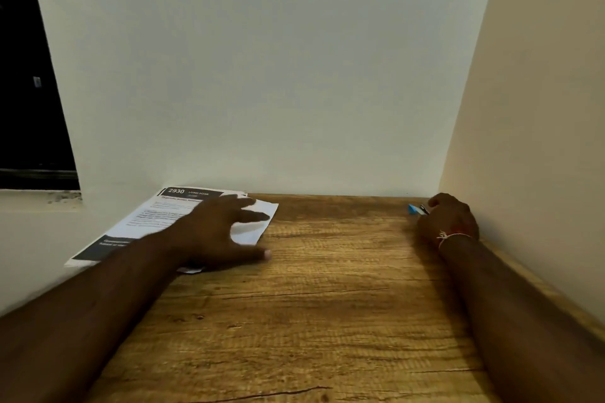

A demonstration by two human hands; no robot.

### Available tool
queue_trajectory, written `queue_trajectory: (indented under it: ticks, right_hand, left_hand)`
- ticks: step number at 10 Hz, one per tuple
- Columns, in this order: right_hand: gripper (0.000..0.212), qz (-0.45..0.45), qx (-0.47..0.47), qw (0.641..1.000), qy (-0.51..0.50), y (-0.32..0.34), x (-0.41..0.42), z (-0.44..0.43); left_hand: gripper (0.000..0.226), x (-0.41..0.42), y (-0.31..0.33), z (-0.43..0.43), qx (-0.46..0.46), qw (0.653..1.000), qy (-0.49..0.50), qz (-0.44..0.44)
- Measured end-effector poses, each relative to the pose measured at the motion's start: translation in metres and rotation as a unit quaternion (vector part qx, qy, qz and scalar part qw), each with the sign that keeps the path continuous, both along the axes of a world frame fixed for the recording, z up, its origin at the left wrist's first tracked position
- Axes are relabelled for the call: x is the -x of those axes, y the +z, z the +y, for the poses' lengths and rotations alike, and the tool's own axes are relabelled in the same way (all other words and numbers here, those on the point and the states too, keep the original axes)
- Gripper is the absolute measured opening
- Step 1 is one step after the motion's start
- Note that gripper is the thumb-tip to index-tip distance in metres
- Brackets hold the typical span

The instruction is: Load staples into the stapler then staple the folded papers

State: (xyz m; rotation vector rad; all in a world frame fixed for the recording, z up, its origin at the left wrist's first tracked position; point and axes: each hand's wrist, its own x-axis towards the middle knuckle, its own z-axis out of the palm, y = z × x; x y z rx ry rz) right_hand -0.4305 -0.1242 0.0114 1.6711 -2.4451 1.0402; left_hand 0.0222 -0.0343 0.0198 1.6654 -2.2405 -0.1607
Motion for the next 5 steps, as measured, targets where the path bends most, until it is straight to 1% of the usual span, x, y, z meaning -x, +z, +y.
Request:
queue_trajectory:
  ticks: [1, 2, 3, 4, 5]
  right_hand:
    - [0.037, 0.019, -0.009, 1.0, -0.02, -0.007, 0.005, -0.004]
    - [0.04, 0.02, -0.036, 0.999, -0.021, -0.008, 0.005, -0.003]
    - [0.048, 0.045, -0.059, 0.997, -0.035, -0.006, 0.002, 0.0]
    - [0.065, 0.118, -0.05, 0.991, -0.026, -0.001, -0.014, 0.007]
    - [0.079, 0.183, 0.005, 0.982, 0.056, 0.005, -0.048, 0.009]
  left_hand:
    - [0.078, 0.018, -0.001, 0.006, -0.022, 0.998, -0.034, -0.048]
    - [0.078, 0.029, -0.004, 0.013, -0.046, 0.995, -0.006, -0.087]
    - [0.087, 0.032, -0.008, 0.012, -0.056, 0.99, 0.029, -0.128]
    - [0.096, 0.033, -0.013, 0.011, -0.046, 0.982, 0.086, -0.161]
    - [0.097, 0.036, -0.013, 0.006, -0.009, 0.979, 0.114, -0.171]
